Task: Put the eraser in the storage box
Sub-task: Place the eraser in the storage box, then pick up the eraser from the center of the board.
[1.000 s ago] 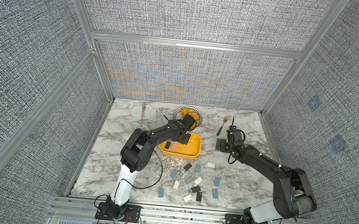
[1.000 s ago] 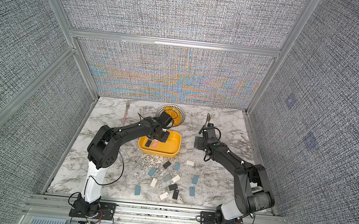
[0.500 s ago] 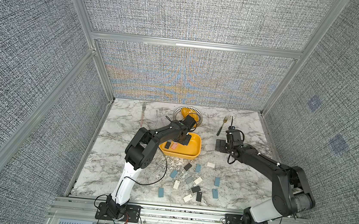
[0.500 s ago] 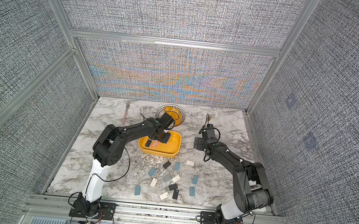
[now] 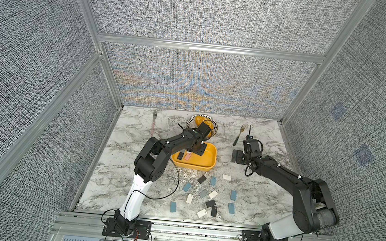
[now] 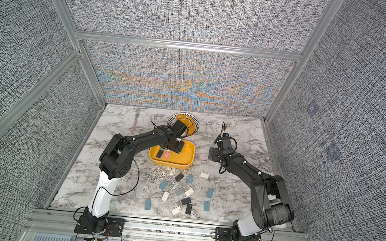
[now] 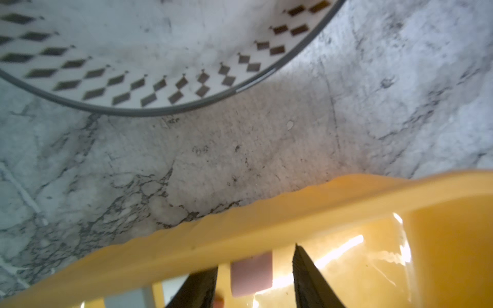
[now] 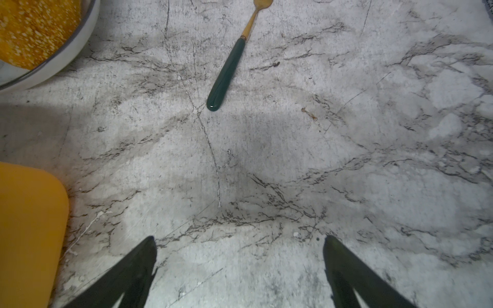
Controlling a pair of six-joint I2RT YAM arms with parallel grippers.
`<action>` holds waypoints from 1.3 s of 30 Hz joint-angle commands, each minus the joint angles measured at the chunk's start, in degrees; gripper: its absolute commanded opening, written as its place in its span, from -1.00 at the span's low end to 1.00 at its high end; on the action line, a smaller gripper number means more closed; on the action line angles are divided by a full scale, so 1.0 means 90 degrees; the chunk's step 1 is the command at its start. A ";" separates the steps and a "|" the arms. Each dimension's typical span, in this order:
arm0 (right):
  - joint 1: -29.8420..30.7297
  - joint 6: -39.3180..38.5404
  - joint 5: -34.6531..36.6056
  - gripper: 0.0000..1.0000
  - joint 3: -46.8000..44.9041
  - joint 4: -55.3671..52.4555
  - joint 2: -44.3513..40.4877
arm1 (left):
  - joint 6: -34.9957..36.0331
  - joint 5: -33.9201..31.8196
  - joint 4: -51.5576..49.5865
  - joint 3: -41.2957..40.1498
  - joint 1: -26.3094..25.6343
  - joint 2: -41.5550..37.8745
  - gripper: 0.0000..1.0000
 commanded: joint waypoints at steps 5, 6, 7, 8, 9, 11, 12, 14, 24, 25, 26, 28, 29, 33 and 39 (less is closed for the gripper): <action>-0.0002 -0.0004 0.0048 0.96 -0.0030 0.0063 -0.0054 | 0.0069 0.0235 -0.0251 -0.0094 -0.0013 -0.0893 0.03; 0.0001 0.0001 0.0037 0.95 -0.0031 0.0072 -0.0049 | 0.0103 0.0222 -0.0313 -0.0217 -0.0014 -0.1156 0.03; 0.0009 0.0001 0.0034 0.96 -0.0039 0.0080 -0.0055 | 0.0146 0.0200 -0.0369 -0.0373 -0.0014 -0.1484 0.04; 0.0001 0.0006 0.0034 0.96 -0.0048 0.0083 -0.0046 | 0.0198 0.0195 -0.0409 -0.0544 -0.0014 -0.1778 0.04; -0.0003 0.0006 0.0023 0.95 -0.0048 0.0094 -0.0046 | 0.0275 0.0164 -0.0449 -0.0801 -0.0029 -0.2141 0.05; 0.0002 0.0018 0.0005 0.95 -0.0060 0.0121 -0.0043 | 0.0430 0.0095 -0.0575 -0.1319 -0.0050 -0.2790 0.06; 0.0002 0.0025 -0.0005 0.96 -0.0079 0.0139 -0.0047 | 0.0476 0.0064 -0.0636 -0.1653 -0.0063 -0.3142 0.07; 0.0002 0.0044 -0.0024 0.95 -0.0072 0.0151 -0.0030 | 0.0538 0.0123 -0.0671 -0.2298 -0.0096 -0.3748 0.09; 0.0040 0.0055 -0.0018 0.95 -0.0108 0.0097 -0.0115 | 0.0150 0.0868 -0.0155 -0.4736 -0.0626 -0.5068 0.11; 0.0041 0.0059 -0.0010 0.95 -0.0114 0.0092 -0.0118 | 0.0055 0.0787 -0.0120 -0.4811 -0.0743 -0.5026 0.11; 0.0045 0.0055 -0.0004 0.95 -0.0120 0.0083 -0.0132 | -0.0020 0.0724 -0.0074 -0.4887 -0.0867 -0.4989 0.11; 0.0060 0.0047 0.0014 0.95 -0.0138 0.0068 -0.0175 | -0.0188 0.0724 0.0147 -0.5042 -0.1111 -0.4932 0.11; 0.0060 0.0047 0.0025 0.96 -0.0148 0.0063 -0.0188 | -0.0256 0.0743 0.0247 -0.5097 -0.1200 -0.4890 0.11; 0.0059 0.0045 0.0034 0.96 -0.0143 0.0057 -0.0225 | -0.0439 0.0657 0.0538 -0.5241 -0.1458 -0.4559 0.11; 0.0058 0.0033 0.0058 0.95 -0.0177 0.0051 -0.0269 | -0.0574 0.0666 0.0894 -0.5384 -0.1538 -0.4032 0.10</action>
